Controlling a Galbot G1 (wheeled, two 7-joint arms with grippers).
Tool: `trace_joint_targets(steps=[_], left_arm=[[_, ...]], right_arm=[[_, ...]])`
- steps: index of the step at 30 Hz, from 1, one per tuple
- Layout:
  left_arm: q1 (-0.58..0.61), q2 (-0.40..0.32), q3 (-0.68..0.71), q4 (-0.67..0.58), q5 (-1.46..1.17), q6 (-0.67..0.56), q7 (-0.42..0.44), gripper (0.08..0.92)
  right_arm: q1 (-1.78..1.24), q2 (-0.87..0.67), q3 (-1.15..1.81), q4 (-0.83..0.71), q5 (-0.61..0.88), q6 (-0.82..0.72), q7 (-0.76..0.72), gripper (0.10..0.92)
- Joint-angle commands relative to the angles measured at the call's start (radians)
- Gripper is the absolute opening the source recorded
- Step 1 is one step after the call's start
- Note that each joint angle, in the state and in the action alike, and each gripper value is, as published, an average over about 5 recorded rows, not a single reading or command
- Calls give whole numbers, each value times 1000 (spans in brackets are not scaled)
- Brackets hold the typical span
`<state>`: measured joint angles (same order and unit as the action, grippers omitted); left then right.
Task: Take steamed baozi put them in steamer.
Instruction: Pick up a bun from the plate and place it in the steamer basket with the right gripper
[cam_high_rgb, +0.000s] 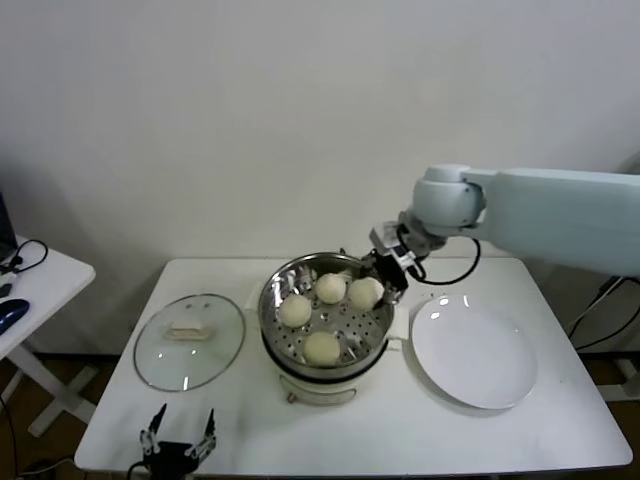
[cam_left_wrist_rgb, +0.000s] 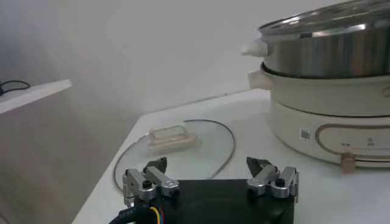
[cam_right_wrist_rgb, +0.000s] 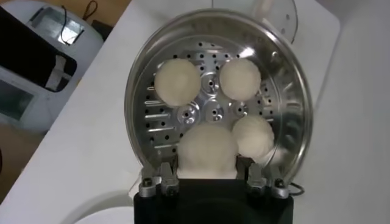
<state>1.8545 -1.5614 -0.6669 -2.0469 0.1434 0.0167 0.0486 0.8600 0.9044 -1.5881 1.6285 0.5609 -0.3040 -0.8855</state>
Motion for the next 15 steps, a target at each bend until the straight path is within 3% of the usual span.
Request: trace_joint_targets(steps=[1, 15], left_arm=[[-5, 1, 0, 8, -2, 0, 0, 823], [-12, 2, -8, 12, -14, 2, 1, 823]], right_arm=[[-119, 33, 1, -21, -41, -66, 80, 628], [-224, 52, 42, -61, -86, -79, 94, 628]])
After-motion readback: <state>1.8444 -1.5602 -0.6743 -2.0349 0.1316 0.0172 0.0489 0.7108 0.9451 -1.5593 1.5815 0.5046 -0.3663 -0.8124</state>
